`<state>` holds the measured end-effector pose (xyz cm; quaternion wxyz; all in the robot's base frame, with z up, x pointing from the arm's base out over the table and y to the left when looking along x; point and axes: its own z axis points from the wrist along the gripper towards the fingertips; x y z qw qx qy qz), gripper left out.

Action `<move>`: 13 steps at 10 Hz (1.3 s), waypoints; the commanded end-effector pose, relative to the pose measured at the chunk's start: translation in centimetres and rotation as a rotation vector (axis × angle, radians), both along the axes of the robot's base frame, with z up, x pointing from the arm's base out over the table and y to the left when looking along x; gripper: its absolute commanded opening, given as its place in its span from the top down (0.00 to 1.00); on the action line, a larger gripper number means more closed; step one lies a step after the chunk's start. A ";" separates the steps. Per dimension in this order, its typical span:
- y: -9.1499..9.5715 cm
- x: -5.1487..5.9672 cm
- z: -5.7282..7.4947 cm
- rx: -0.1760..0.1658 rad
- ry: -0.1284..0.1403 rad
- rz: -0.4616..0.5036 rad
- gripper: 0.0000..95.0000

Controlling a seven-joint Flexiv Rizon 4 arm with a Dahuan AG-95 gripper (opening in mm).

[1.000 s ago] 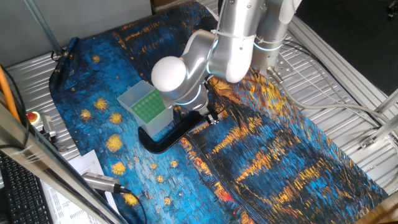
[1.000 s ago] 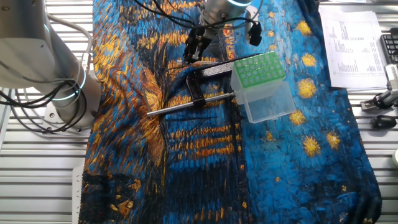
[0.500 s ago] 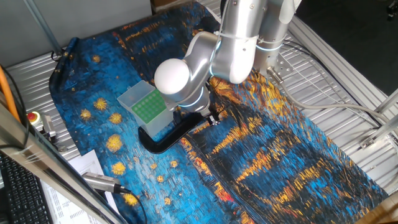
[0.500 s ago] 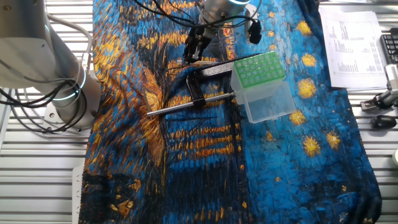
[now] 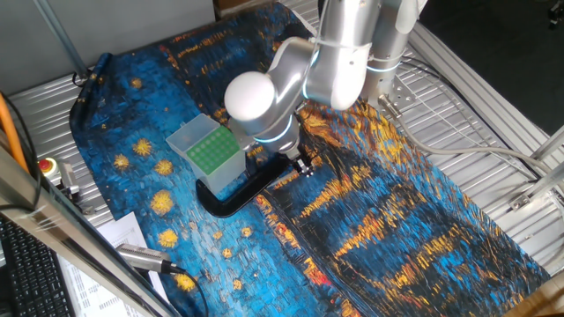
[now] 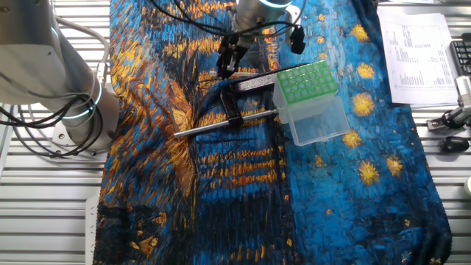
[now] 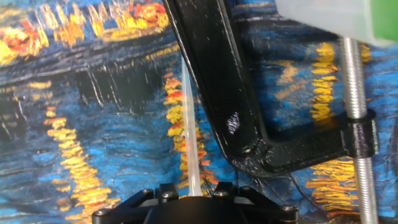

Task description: Insert a large pipette tip into the holder for large pipette tips

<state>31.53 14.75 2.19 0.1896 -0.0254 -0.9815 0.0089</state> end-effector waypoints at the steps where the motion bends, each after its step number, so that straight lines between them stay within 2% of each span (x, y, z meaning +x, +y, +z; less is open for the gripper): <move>1: 0.1 0.2 -0.3 -0.016 0.000 0.002 0.60; 2: 0.1 0.2 -0.3 -0.021 0.010 0.000 0.60; 3: 0.1 0.2 -0.3 -0.020 0.009 0.002 0.80; 5: 0.2 0.1 0.0 -0.019 0.007 0.007 0.80; 9: 0.3 0.1 -0.4 -0.019 0.006 0.011 0.80; 13: -0.4 0.4 -0.6 -0.011 0.007 0.027 0.80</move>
